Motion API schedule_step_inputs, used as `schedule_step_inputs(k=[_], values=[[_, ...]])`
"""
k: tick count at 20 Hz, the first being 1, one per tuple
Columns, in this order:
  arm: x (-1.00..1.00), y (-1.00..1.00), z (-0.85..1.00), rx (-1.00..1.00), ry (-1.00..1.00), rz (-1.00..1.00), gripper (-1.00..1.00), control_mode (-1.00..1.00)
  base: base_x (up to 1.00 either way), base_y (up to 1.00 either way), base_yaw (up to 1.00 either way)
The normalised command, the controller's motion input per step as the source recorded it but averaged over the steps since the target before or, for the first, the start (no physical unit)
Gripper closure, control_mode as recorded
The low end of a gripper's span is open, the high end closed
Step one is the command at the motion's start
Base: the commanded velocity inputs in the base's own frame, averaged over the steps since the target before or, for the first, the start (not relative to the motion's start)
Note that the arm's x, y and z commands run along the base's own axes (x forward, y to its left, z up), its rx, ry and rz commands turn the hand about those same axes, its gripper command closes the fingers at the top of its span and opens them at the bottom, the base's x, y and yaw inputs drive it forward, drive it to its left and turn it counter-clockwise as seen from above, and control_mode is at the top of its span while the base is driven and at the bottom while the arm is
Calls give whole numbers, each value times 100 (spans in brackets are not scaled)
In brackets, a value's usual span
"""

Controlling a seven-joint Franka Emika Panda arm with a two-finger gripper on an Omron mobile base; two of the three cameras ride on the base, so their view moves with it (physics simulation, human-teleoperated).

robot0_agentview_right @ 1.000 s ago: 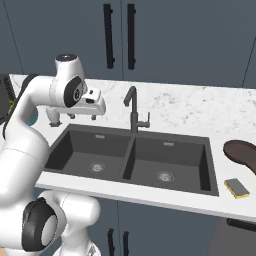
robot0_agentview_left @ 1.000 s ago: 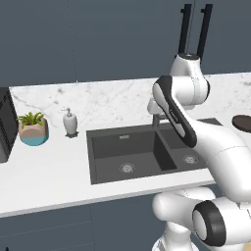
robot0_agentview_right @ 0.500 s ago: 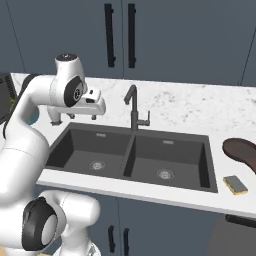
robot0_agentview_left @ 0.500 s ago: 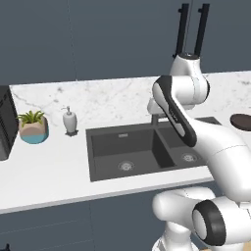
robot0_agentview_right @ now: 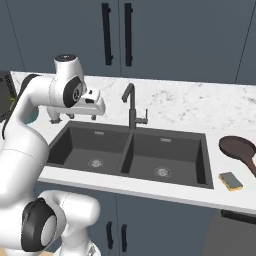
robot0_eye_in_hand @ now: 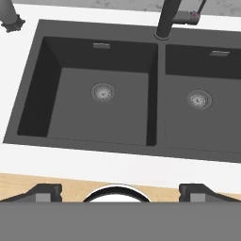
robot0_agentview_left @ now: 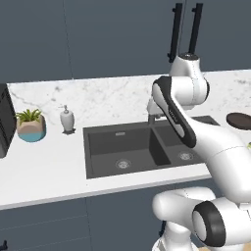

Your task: Pick the pan and sponge and place them into the sink. Then turn on the water.

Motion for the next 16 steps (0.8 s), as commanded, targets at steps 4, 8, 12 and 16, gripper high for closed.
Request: schedule_step_inputs(k=[4,8,12,16], values=[[0,0,0,0,0,0,-100,100,1,-60,0],[0,0,0,0,0,0,-100,100,2,-63,0],[0,0,0,0,0,0,-100,100,0,-50,0],[0,0,0,0,0,0,-100,100,3,-45,0]])
